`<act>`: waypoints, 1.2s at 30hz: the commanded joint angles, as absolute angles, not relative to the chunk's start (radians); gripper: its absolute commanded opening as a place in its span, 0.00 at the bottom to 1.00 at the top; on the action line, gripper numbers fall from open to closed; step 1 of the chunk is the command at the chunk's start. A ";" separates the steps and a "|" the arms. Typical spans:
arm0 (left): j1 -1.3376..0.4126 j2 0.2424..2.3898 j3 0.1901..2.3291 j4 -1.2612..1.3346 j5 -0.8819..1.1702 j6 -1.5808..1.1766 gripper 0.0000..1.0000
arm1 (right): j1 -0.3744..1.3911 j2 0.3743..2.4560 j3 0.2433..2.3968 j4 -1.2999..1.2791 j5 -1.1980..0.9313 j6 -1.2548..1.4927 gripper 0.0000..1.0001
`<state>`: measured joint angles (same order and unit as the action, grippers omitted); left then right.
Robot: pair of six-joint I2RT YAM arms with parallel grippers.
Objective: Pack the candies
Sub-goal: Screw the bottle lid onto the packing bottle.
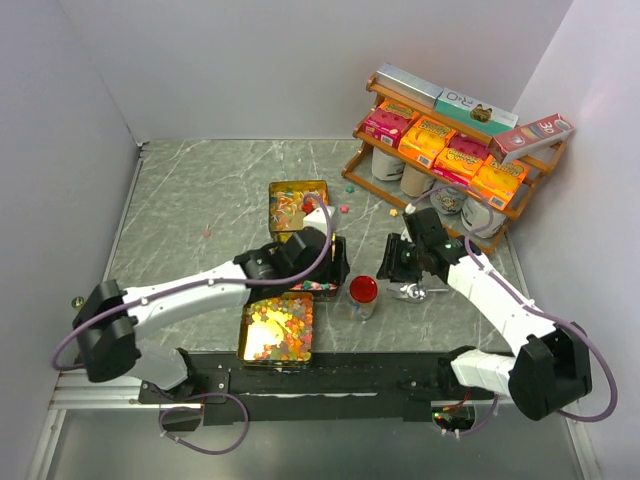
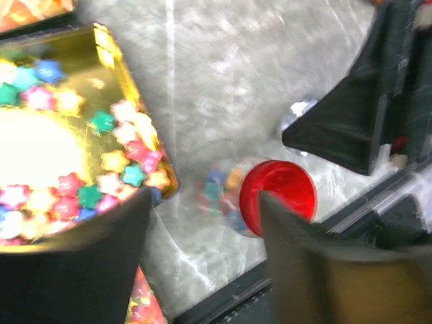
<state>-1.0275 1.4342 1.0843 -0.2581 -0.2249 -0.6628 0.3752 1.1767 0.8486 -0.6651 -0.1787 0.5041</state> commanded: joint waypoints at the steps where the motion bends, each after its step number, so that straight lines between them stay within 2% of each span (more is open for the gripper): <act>1: -1.161 1.333 1.006 -0.250 -0.507 -0.704 0.84 | 0.377 1.111 0.960 -0.718 -0.097 0.494 0.56; 3: -1.233 1.318 0.953 -0.174 -0.615 -0.675 0.99 | 0.376 1.068 0.994 -0.727 -0.081 0.482 0.63; 4: -1.306 1.333 0.945 -0.163 -0.655 -0.676 0.97 | 0.374 1.056 1.006 -0.736 -0.080 0.471 0.64; 9: -1.533 1.497 1.020 -0.245 -0.993 -0.805 0.96 | 0.354 0.996 1.084 -0.833 -0.100 0.431 0.66; 11: -1.572 1.592 1.038 -0.244 -1.054 -0.843 0.97 | 0.336 0.959 1.075 -0.844 -0.133 0.402 0.66; 20: -1.585 1.741 0.948 0.156 -1.012 -0.848 0.96 | 0.302 0.879 1.036 -0.920 -0.238 0.354 0.65; 29: -1.545 1.801 0.779 0.610 -0.974 -0.692 0.96 | 0.255 0.919 1.020 -0.931 -0.298 0.319 0.62; 36: -1.493 1.884 0.761 0.878 -0.954 -0.505 0.96 | 0.244 0.940 1.046 -0.953 -0.311 0.318 0.61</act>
